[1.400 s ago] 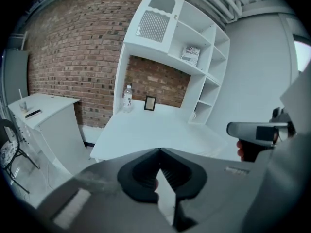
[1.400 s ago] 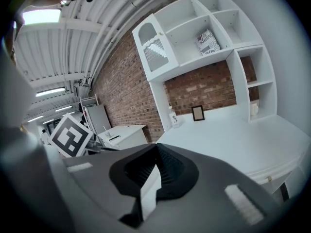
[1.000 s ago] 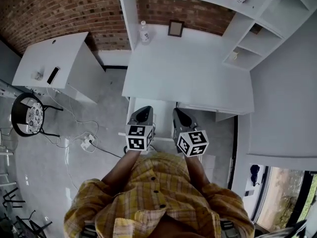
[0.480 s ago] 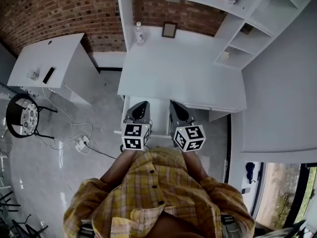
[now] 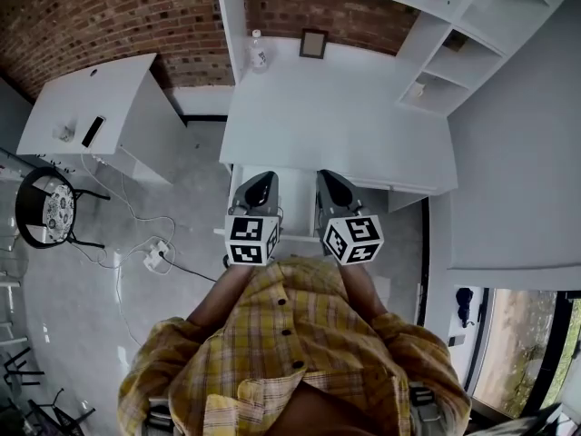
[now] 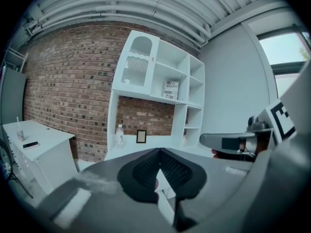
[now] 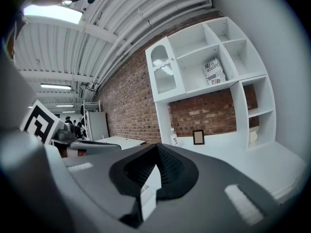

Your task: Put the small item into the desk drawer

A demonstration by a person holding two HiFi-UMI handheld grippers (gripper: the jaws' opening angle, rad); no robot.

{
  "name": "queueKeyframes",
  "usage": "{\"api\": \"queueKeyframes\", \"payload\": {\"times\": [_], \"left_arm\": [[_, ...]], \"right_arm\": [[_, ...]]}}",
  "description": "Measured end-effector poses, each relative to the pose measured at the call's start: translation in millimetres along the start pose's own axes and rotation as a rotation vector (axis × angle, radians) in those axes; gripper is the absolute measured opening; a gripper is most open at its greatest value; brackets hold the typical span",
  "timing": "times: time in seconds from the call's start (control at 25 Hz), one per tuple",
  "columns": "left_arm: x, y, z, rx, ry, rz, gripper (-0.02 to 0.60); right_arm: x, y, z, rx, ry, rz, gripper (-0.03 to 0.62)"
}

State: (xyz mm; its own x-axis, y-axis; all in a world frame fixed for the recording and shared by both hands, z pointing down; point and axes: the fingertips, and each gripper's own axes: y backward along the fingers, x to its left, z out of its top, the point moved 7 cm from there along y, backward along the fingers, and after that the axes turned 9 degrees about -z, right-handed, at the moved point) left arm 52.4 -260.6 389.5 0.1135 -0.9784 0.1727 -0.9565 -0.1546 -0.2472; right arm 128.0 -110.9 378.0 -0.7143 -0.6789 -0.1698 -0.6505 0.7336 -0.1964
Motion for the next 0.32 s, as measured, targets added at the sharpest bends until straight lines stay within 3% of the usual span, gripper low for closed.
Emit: {"api": "queueKeyframes", "payload": {"times": [0.32], "left_arm": [[1.4, -1.3, 2.2, -0.012, -0.020, 0.008, 0.003]], "right_arm": [[-4.1, -3.1, 2.0, -0.014, 0.002, -0.005, -0.002]]}}
